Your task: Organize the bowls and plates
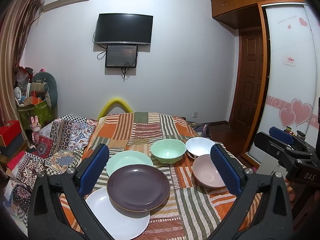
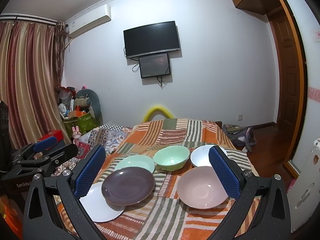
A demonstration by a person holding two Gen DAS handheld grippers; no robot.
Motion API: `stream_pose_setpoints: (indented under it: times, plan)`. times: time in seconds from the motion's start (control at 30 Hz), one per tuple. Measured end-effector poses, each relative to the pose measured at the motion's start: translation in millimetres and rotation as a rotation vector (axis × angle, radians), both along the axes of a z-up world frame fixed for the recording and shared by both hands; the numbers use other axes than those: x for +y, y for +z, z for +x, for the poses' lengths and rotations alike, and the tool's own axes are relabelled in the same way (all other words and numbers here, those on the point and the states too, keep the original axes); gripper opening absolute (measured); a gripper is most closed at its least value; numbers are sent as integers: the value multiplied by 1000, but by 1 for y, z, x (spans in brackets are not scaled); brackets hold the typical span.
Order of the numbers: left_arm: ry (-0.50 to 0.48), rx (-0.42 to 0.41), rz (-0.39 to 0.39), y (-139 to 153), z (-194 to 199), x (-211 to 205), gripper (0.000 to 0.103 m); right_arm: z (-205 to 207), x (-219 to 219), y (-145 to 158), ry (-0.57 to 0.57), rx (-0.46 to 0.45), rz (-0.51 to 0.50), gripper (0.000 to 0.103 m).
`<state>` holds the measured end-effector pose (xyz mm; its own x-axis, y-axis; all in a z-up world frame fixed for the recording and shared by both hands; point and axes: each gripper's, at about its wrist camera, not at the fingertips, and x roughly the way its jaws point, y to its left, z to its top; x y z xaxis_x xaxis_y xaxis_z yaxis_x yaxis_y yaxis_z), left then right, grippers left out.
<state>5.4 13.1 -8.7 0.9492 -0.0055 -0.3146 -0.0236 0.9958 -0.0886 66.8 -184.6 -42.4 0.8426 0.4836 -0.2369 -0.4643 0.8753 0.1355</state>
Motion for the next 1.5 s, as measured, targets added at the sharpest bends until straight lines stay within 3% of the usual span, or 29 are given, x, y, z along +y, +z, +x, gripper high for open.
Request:
stream_pose_setpoints:
  times: [0.17,0.53,0.7,0.9,1.13,1.27,1.5]
  plan:
    - [-9,20,-15,-6,8,10,103,5,12,-4,26,14,-20,103]
    - [10,45,42,-31,35,47,103,32,47,-24,35,86,-85,103]
    - [17,128,44,-54,56,76,102,52,62,-39,44,164,-103,103]
    - [8,288,56,-85,86,113,92,74,77,-64,65,260,-141,103]
    - [2,454,6,-132,125,150,73,96,95,-99,84,381,-212,85]
    - [-1,516,2,-153,140,161,63,112,102,-118,70,441,-243,81]
    - [-32,586,-68,-184,162,170,47,138,104,-146,69,570,-238,56]
